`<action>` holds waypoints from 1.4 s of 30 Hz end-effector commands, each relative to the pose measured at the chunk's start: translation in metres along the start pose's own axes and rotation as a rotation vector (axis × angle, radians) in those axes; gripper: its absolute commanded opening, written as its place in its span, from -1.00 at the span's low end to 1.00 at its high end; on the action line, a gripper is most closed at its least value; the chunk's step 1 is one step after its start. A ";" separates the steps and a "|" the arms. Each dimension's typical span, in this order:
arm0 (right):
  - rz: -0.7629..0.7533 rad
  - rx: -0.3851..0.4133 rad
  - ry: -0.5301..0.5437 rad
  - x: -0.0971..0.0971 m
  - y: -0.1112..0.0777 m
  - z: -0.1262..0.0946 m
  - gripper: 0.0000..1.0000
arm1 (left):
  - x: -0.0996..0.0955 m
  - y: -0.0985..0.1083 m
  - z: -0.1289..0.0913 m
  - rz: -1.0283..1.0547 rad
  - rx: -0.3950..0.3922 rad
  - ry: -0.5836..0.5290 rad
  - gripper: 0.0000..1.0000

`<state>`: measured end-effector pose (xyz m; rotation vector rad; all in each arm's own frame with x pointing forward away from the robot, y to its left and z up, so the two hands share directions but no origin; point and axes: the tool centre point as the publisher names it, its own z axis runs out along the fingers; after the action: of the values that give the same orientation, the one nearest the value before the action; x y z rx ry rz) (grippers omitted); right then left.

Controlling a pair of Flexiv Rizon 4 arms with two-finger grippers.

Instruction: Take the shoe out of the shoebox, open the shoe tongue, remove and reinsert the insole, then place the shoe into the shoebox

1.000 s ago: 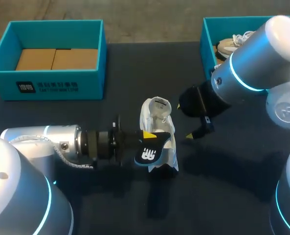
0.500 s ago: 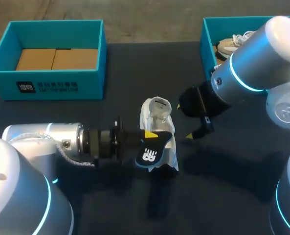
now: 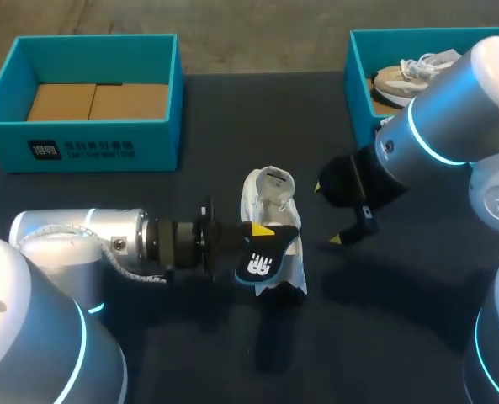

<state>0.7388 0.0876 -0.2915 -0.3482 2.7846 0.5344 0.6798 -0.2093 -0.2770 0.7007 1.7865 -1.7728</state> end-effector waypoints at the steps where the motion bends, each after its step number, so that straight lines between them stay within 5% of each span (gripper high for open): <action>1: -0.001 -0.001 -0.002 0.002 -0.001 -0.002 1.00 | 0.004 0.005 0.001 -0.006 0.010 -0.002 -1.00; 42: -0.001 -0.001 -0.002 0.002 -0.001 -0.002 1.00 | 0.015 0.034 0.018 -0.042 -0.041 0.005 -1.00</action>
<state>0.7378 0.0861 -0.2904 -0.3494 2.7836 0.5358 0.6898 -0.2267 -0.3090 0.6491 1.8485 -1.7528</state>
